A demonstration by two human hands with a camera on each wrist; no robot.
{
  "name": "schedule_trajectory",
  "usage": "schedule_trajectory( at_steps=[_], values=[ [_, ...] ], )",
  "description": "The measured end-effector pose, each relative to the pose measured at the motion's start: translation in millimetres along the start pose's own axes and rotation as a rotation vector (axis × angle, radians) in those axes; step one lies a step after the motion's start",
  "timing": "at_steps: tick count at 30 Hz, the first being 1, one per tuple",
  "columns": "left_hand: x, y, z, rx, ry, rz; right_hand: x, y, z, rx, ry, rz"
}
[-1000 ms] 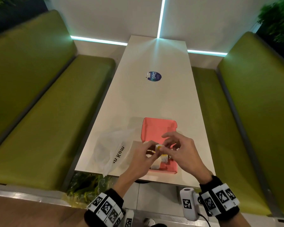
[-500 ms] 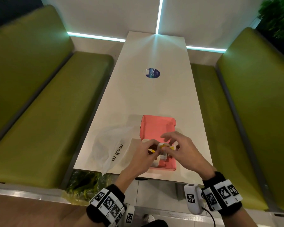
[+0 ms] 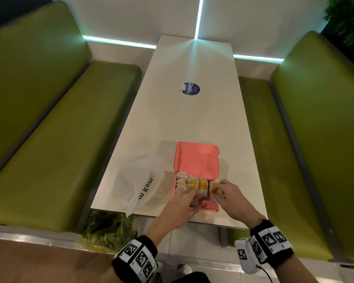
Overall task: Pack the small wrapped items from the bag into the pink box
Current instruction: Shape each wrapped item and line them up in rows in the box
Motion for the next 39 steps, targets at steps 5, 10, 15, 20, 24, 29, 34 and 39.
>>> schedule_trajectory(
  at_steps=[5, 10, 15, 20, 24, 29, 34, 39],
  values=[
    [4, 5, -11, 0.069, -0.086, 0.000, -7, 4, -19, -0.086, -0.026, -0.067],
    [4, 6, -10, 0.068, -0.099, -0.003, -15, 11, -32, -0.163, 0.078, -0.105],
    [3, 9, -9, 0.076, -0.123, -0.003, -17, 15, -38, -0.197, 0.182, -0.116],
    [1, 8, -9, 0.090, -0.137, 0.007, -15, 11, -41, -0.233, 0.192, -0.165],
    [-1, 9, -8, 0.102, -0.131, 0.008, -12, 9, -43, -0.238, 0.247, -0.159],
    [-5, 10, -6, 0.098, -0.174, -0.044, -13, 17, -45, -0.345, 0.337, -0.023],
    [-9, 10, -6, 0.105, -0.217, -0.101, -14, 18, -51, -0.302, 0.496, -0.011],
    [-8, 11, -7, 0.138, -0.222, -0.079, -12, 15, -47, -0.260, 0.550, -0.026]
  ],
)
Point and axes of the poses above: each hand's wrist, its own y-axis away from the middle knuckle, its own z-axis out of the back of the hand, x = y × z, the point moved 1 cm from there along -y, towards the middle knuckle, and after that the axes turned 12 degrees about -x, right-handed, at the moved point
